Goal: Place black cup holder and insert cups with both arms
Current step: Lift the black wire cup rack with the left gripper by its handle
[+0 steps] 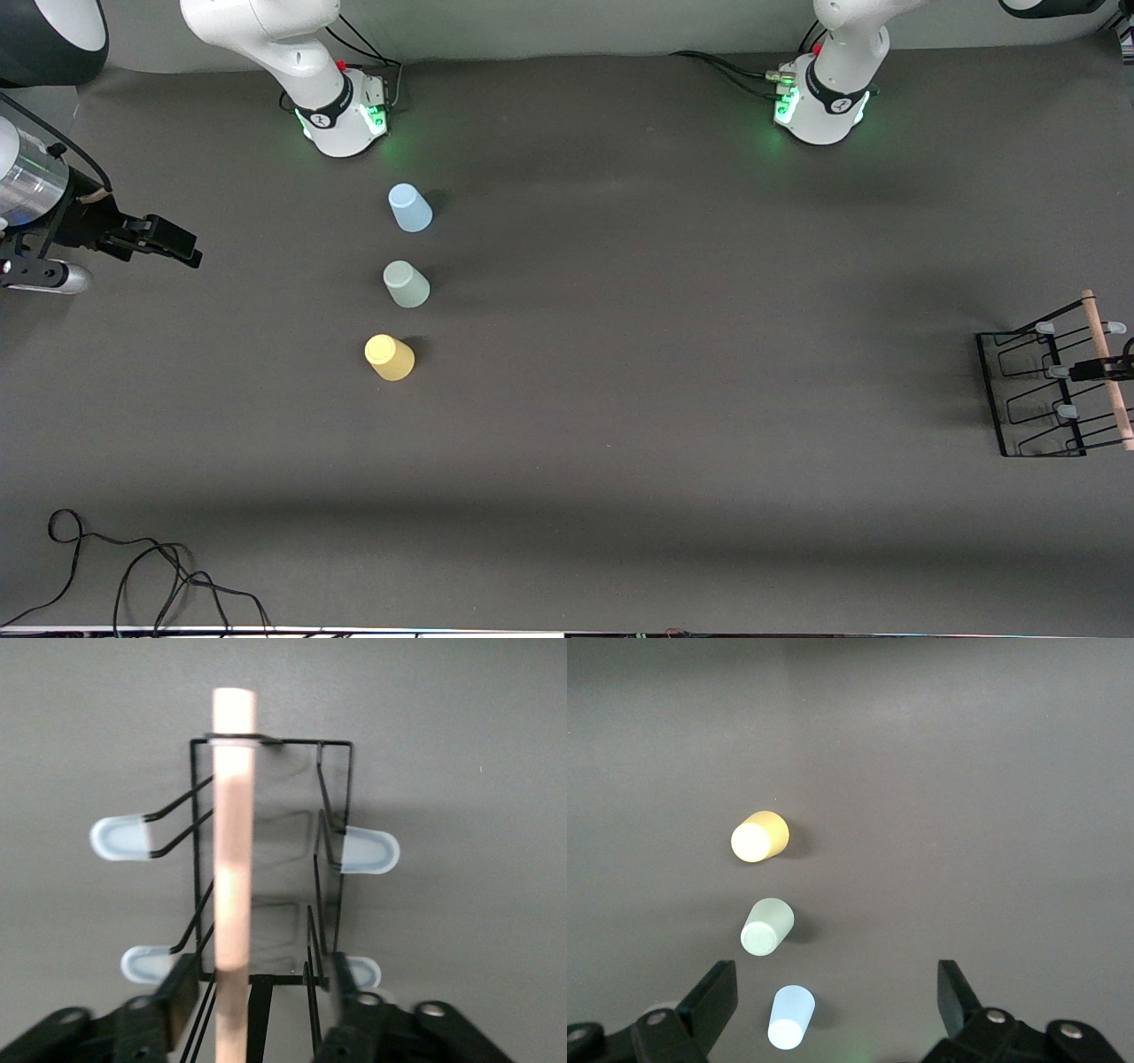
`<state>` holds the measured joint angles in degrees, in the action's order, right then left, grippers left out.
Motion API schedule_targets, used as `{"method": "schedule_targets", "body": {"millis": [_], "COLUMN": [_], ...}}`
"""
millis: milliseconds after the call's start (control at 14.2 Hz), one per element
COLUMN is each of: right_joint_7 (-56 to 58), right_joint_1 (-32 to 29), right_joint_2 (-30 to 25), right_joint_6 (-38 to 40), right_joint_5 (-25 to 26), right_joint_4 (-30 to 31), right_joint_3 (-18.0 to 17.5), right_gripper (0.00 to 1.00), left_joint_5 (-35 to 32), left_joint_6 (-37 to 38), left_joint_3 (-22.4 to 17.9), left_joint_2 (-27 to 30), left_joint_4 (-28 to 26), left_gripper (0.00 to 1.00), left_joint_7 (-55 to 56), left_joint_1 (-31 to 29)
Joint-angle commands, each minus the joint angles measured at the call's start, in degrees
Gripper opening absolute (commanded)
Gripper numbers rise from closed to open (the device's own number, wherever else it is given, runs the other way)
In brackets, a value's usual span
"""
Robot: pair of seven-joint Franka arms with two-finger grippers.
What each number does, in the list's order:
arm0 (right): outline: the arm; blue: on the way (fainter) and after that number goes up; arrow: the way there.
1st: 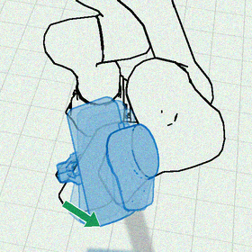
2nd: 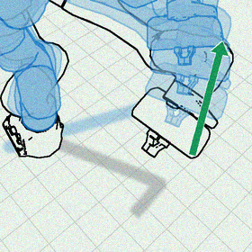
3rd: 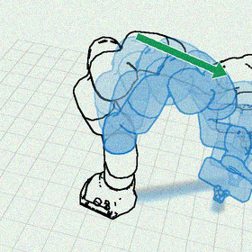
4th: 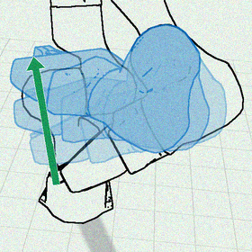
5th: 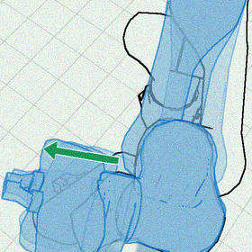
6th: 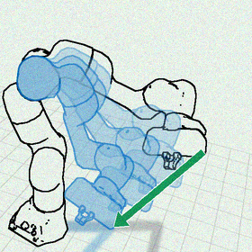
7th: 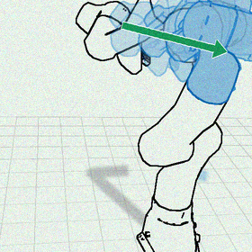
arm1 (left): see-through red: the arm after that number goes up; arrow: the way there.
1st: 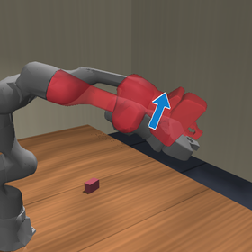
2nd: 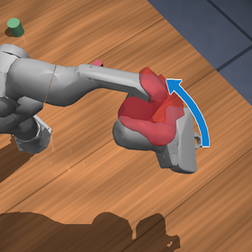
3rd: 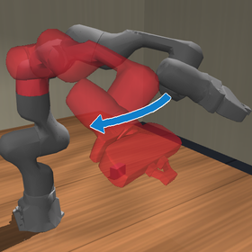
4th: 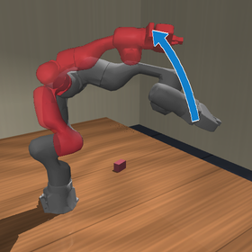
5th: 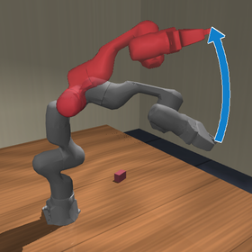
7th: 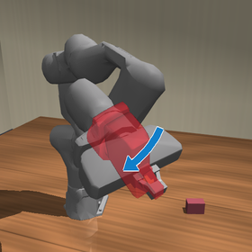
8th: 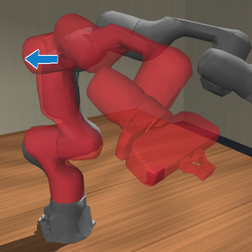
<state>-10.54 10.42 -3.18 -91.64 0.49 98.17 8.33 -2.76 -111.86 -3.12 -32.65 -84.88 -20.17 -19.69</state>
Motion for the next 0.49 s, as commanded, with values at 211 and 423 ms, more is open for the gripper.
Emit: {"method": "schedule_targets", "body": {"millis": [211,423], "right_joint_7": [-0.62,-0.62], "right_joint_1": [0.04,0.04], "right_joint_2": [-0.95,-0.95], "right_joint_6": [0.50,0.50], "right_joint_5": [0.47,0.47], "right_joint_4": [0.35,0.35], "right_joint_3": [-0.15,-0.07], "right_gripper": [1.00,1.00], "left_joint_5": [-3.20,-2.87], "left_joint_6": [-0.03,1.63], "left_joint_3": [-0.22,0.04], "left_joint_2": [0.31,1.88], "left_joint_4": [0.76,2.25], "left_gripper": [0.00,0.00], "left_joint_7": [-8.02,-6.30], "left_joint_1": [0.44,1.23]}}
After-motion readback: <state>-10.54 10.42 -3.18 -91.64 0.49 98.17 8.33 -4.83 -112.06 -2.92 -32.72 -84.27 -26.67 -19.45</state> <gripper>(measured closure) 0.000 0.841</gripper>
